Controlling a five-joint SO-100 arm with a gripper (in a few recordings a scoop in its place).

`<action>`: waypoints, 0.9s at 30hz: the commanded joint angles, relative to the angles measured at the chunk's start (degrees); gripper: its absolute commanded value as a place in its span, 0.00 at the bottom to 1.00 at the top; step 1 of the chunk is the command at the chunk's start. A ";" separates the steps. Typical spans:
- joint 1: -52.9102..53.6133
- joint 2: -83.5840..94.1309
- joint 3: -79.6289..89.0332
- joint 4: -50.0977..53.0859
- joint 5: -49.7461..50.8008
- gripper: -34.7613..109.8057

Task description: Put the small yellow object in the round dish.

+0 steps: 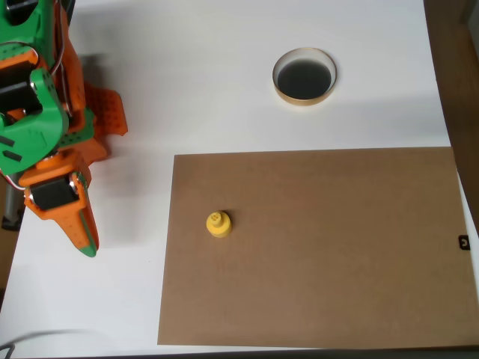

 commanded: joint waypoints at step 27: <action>0.70 1.32 -5.10 2.46 -2.55 0.24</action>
